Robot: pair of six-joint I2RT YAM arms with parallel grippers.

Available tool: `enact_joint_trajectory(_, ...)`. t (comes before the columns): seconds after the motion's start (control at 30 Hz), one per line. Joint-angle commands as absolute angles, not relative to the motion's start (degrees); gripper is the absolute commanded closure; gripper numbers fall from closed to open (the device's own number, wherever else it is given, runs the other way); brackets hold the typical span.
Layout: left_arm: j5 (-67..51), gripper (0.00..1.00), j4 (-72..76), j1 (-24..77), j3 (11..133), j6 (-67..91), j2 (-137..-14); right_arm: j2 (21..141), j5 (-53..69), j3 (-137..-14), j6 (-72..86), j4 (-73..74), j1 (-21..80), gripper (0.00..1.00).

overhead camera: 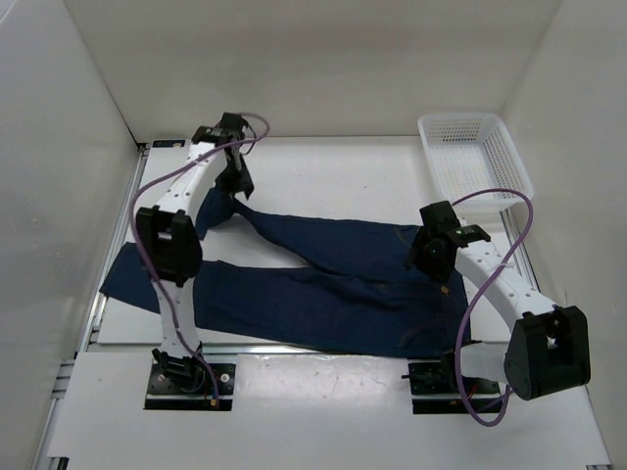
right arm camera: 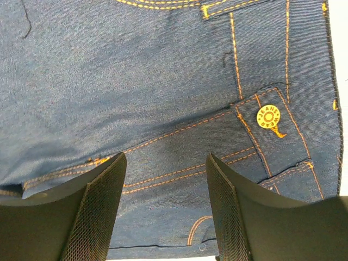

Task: Fold and stack the trousers
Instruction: Flatten the trousers out

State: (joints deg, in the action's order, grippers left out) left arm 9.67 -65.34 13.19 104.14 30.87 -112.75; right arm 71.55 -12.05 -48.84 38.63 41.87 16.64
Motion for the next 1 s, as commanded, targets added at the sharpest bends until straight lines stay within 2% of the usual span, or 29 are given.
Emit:
enact_joint_trajectory(0.0, 10.63, 0.44, -75.07, 13.45, 124.16, 28.74, -124.76, 70.58, -12.48, -48.34, 38.67, 41.57, 16.96, 0.34)
enact_joint_trajectory(0.03, 11.24, 0.41, -78.28, 13.45, 129.06, 27.87, -128.20, 70.58, -12.48, -48.34, 38.67, 41.57, 16.96, 0.34)
enact_joint_trajectory(0.07, 11.25, 0.23, -80.05, 13.45, 132.33, 27.86, -131.71, 70.58, -13.18, -48.34, 38.67, 42.18, 16.96, 0.34)
enact_joint_trajectory(0.13, 13.79, 0.03, -79.90, 12.84, 132.38, 27.86, -130.53, 69.09, -13.18, -48.34, 38.67, 42.71, 16.96, 0.34)
enact_joint_trajectory(0.17, 13.80, 0.00, -78.59, 12.22, 130.62, 27.86, -127.39, 68.39, -13.71, -47.56, 38.67, 42.71, 16.96, 0.34)
enact_joint_trajectory(0.2, 12.49, 0.01, -77.27, 11.17, 128.34, 27.34, -125.70, 68.38, -13.71, -47.55, 38.67, 42.71, 16.96, 0.34)
enact_joint_trajectory(0.23, 11.70, 0.09, -74.56, 8.55, 123.27, 27.33, -124.03, 68.38, -13.71, -47.03, 38.67, 42.71, 16.96, 0.34)
enact_joint_trajectory(0.27, 11.69, 0.26, -73.14, 7.22, 120.44, 27.33, -120.88, 68.38, -13.71, -47.02, 38.67, 42.71, 16.96, 0.34)
enact_joint_trajectory(0.3, 11.69, 0.79, -71.82, 4.42, 115.02, 27.33, -119.46, 68.38, -13.71, -47.02, 38.67, 42.71, 16.96, 0.34)
enact_joint_trajectory(0.33, 11.69, 0.90, -70.94, 2.83, 112.79, 27.33, -118.49, 68.90, -13.71, -47.02, 39.19, 42.71, 16.96, 0.34)
enact_joint_trajectory(0.43, 9.51, 0.90, -68.56, -2.87, 106.29, 28.03, -116.98, 69.43, -13.18, -47.63, 39.20, 42.10, 16.96, 0.34)
enact_joint_trajectory(0.47, 7.58, 0.88, -67.16, -4.21, 104.69, 28.04, -116.11, 70.13, -13.18, -47.64, 39.20, 42.10, 16.96, 0.34)
enact_joint_trajectory(0.53, 4.58, 0.70, -65.31, -6.32, 103.62, 27.42, -116.10, 70.92, -13.18, -48.77, 39.20, 41.57, 16.96, 0.34)
enact_joint_trajectory(0.57, 4.57, 0.59, -65.30, -7.55, 102.84, 27.42, -116.89, 71.62, -13.18, -48.78, 38.68, 41.57, 16.96, 0.34)
enact_joint_trajectory(0.6, 4.05, 0.38, -64.61, -8.17, 101.87, 28.03, -117.42, 71.63, -13.18, -49.39, 38.67, 41.57, 16.96, 0.34)
enact_joint_trajectory(0.77, 0.35, 0.36, -60.38, -9.58, 99.23, 28.04, -120.05, 72.69, -13.18, -50.01, 38.14, 41.57, 16.96, 0.34)
enact_joint_trajectory(0.97, -0.79, 0.35, -59.85, -9.58, 103.00, 27.52, -126.12, 73.73, -13.18, -50.01, 37.62, 41.57, 16.96, 0.34)
